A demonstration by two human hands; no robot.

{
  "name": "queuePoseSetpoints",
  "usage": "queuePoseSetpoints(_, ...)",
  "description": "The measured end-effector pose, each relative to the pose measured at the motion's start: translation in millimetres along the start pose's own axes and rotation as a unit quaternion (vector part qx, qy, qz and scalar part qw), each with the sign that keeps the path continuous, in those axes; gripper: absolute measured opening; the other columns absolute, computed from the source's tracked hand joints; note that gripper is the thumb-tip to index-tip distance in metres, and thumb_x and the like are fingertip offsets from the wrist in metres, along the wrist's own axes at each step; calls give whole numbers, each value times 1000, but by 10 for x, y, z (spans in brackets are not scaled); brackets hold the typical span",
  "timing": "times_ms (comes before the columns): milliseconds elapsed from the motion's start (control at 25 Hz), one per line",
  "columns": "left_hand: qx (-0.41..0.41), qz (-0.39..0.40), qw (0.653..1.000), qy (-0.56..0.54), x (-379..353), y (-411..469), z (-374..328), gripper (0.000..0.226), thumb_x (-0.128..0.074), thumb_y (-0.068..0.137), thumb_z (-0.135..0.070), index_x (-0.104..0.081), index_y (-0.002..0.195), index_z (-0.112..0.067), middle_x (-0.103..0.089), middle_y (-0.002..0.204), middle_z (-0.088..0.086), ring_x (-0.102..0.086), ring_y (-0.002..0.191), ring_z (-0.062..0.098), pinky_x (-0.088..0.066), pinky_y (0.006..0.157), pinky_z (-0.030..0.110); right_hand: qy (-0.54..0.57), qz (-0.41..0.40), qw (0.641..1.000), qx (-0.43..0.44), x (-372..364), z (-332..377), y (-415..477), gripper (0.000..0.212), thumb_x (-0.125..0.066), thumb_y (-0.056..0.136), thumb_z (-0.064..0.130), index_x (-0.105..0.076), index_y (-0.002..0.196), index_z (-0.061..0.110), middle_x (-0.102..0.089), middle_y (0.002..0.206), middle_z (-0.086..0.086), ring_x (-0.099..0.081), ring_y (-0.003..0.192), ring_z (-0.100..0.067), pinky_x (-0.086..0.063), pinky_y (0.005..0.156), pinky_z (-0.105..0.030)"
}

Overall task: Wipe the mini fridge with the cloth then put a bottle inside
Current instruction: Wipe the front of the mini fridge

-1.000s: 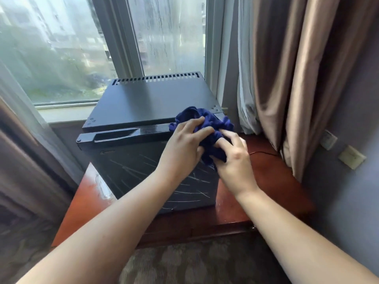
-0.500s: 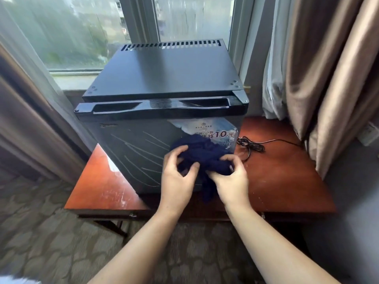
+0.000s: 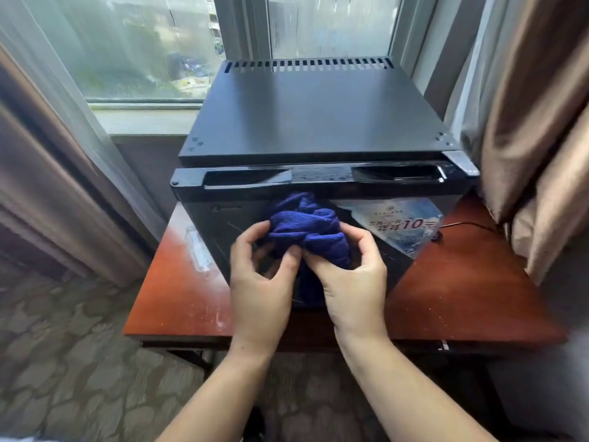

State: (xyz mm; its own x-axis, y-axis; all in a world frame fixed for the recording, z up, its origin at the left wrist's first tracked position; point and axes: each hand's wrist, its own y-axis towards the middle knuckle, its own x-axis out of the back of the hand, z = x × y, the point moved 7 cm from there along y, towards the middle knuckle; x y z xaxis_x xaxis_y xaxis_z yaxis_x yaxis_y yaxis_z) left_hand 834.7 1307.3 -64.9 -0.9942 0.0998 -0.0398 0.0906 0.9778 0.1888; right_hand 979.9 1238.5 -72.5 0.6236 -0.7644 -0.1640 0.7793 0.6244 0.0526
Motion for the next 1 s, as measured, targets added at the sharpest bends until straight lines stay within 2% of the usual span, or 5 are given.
queuePoseSetpoints(200,18,-20,999,-37,756,375,104,33,-70,90,-6,-58,115,-24,-71,110,-12,-67,105,5,-54,81,16,-51,16,998,31,-804,-138,-254,42,-95,64,20,-75,100,27,-71,105,-1,-71,93,-11,-58,86,-34)
queuePoseSetpoints(520,20,-21,1000,-2,863,414,357,27,-72,87,1,-66,108,-15,-69,89,-4,-66,79,-2,-51,72,14,-46,-8,999,-11,-822,-487,-277,47,-93,63,18,-76,105,26,-74,110,-5,-74,101,-19,-58,93,-48)
queuePoseSetpoints(600,-12,23,998,53,617,345,351,34,-75,86,-4,-69,108,-28,-66,97,3,-65,85,3,-51,80,19,-60,-50,997,-8,-512,-506,-210,48,-93,63,14,-75,107,23,-74,111,-7,-73,103,-20,-57,95,-48)
queuePoseSetpoints(720,-68,125,982,121,-44,144,353,33,-71,88,-1,-71,119,-12,-61,112,2,-62,109,2,-46,98,15,-51,-118,991,-25,176,-559,-16,46,-89,65,4,-73,105,23,-78,105,-3,-74,97,-15,-59,89,-38)
queuePoseSetpoints(1000,-3,329,937,115,-1435,-503,774,57,-61,92,-8,-49,148,-10,-43,136,1,-44,135,7,-40,116,32,-11,-178,982,-57,1459,-759,390,48,-77,72,-15,-69,108,16,-79,94,1,-72,87,-14,-58,84,-36)
